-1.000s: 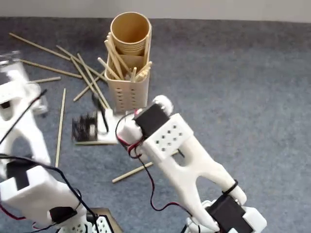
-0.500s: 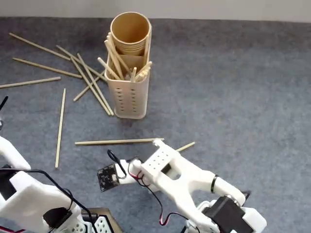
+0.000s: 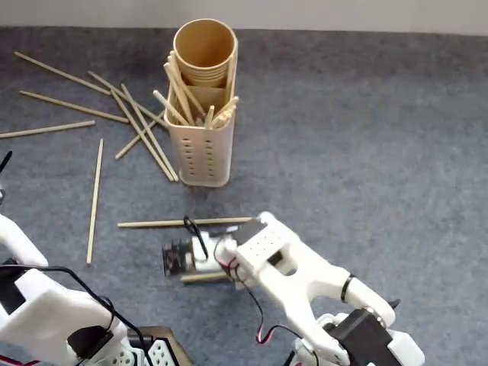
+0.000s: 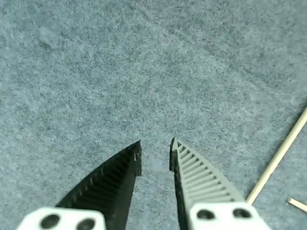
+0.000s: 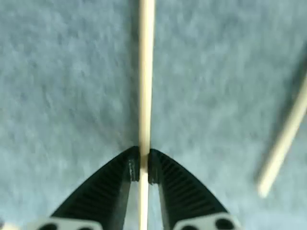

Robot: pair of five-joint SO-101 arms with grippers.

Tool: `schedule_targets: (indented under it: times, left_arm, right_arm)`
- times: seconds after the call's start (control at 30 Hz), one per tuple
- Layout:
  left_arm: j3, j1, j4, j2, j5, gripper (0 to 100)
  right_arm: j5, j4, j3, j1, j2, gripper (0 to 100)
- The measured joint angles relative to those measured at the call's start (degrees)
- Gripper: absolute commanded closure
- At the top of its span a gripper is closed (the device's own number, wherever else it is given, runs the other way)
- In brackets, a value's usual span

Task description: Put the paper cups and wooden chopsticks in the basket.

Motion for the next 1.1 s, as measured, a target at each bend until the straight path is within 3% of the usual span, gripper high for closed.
schedule_targets:
  times: [0.13,0.3,0.5,0.7,0.93,1.1]
  left_arm:
    - [0.0,0.0,0.0,0.0,0.0,87]
    - [0.0,0.1,0.0,0.0,0.0,87]
    - [0.0,1.1,0.3,0.0,0.0,87]
    - [0.0,1.1,0.4,0.0,0.0,87]
    - [0.0,1.1,0.4,0.0,0.0,87]
    - [0.0,1.1,0.4,0.0,0.0,87]
  right_arm:
    - [-6.3,7.6,-11.6,4.0,-3.1,99.3]
    - [-21.1,12.0,-38.9,7.3,-6.3,99.3]
    - [-43.3,2.0,-70.5,7.6,-2.4,99.3]
    - [-59.4,-10.0,-76.0,10.3,10.1,99.3]
    - [-63.6,-17.5,-76.0,10.8,18.2,98.1]
    - [-63.7,-16.6,-76.0,13.5,19.3,80.3]
